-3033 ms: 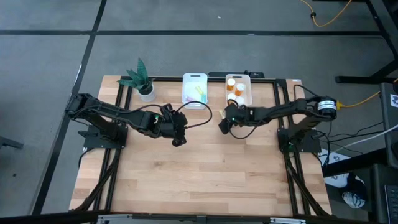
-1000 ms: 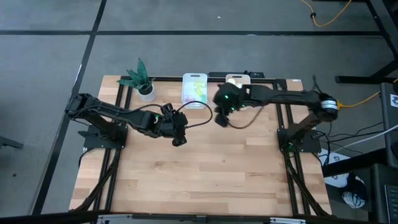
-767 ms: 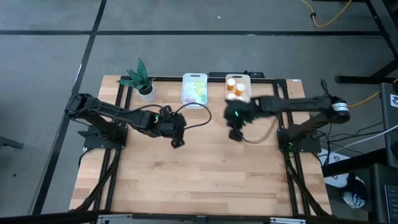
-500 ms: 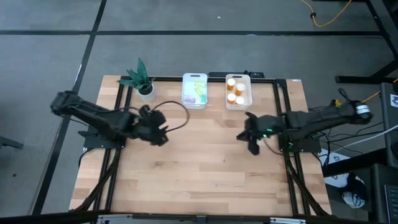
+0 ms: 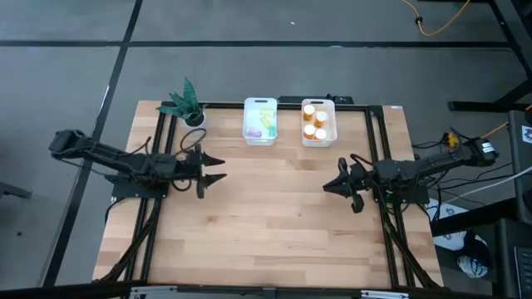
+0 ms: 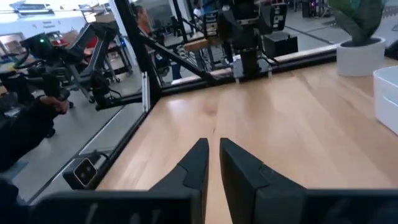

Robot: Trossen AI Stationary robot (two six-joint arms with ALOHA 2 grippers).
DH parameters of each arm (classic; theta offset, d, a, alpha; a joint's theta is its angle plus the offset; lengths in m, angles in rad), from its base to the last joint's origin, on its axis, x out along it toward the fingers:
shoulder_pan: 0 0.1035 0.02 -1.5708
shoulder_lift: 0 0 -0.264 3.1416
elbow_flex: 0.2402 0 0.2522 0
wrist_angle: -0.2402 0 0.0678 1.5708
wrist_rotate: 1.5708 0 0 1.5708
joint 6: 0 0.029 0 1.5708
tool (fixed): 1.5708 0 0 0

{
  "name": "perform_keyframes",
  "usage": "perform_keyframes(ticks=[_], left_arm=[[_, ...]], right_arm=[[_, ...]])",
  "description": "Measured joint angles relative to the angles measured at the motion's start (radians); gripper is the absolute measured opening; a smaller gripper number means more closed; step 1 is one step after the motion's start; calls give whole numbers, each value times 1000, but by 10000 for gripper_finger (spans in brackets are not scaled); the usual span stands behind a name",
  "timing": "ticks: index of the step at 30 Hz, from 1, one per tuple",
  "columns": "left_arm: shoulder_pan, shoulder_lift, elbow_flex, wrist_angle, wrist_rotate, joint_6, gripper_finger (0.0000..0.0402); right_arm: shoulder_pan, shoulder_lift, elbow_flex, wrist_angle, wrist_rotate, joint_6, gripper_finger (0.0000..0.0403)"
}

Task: Pick and place medicine bottles into bin by pill shape (circle, oval)
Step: Return to Home Position

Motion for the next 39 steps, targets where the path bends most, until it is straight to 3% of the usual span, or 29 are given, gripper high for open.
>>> perform_keyframes(ticks=[6, 20, 26, 30, 39], left_arm=[[48, -98, -104, 42, 30, 1, 234], [48, -235, -201, -3, 17, -2, 234], [48, -233, -201, -4, 17, -4, 234], [48, -233, -201, -4, 17, 1, 234], [48, -233, -201, -5, 17, 2, 234]], right_arm=[[-26, -50, 0, -89, -3, -64, 42], [-137, -291, 0, -437, -32, -154, 42], [-142, -343, -4, -420, -30, -252, 42], [-142, -361, -74, -312, -29, -285, 42], [-142, -366, -69, -307, -28, -348, 42]])
